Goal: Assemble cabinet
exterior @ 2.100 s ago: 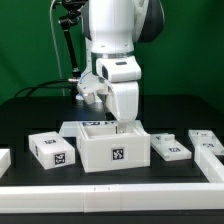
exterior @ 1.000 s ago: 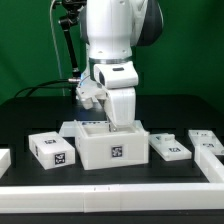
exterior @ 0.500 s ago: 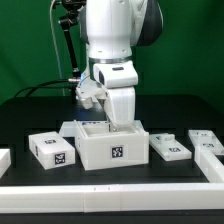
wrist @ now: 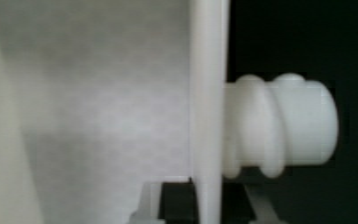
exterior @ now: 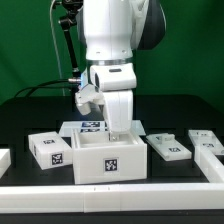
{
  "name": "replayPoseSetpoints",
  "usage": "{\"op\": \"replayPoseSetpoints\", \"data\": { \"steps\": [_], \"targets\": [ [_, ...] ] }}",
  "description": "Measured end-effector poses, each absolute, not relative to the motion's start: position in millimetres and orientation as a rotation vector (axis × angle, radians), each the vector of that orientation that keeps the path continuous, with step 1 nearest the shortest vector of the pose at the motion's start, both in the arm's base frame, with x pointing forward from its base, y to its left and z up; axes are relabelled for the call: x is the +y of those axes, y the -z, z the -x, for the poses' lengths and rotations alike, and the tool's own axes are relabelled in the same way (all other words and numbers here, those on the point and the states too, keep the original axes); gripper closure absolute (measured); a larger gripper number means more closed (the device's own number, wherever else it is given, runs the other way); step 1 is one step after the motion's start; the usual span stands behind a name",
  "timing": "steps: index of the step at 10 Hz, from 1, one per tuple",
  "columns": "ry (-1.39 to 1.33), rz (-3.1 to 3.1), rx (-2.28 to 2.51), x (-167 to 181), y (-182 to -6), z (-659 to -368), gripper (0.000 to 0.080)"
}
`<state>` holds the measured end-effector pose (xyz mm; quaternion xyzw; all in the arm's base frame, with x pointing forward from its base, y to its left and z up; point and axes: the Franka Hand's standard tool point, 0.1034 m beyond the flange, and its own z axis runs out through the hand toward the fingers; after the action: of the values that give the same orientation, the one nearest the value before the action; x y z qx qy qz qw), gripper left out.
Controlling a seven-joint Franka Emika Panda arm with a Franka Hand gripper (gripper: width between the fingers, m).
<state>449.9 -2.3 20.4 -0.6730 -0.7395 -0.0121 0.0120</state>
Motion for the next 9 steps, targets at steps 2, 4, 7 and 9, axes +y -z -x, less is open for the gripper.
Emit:
{"op": "replayPoseSetpoints", "data": {
  "steps": [2,4,7,9],
  "targets": [
    [0.046,2.191,-2.221,6,-20.7,-465,0.0762],
    [0.078,2.308,-2.113,28,-21.0,-486,0.0762],
    [0.109,2.361,-2.062,50,-21.6,-508,0.0762],
    [0.112,2.363,-2.062,48,-21.3,-508,0.0762]
  ]
}}
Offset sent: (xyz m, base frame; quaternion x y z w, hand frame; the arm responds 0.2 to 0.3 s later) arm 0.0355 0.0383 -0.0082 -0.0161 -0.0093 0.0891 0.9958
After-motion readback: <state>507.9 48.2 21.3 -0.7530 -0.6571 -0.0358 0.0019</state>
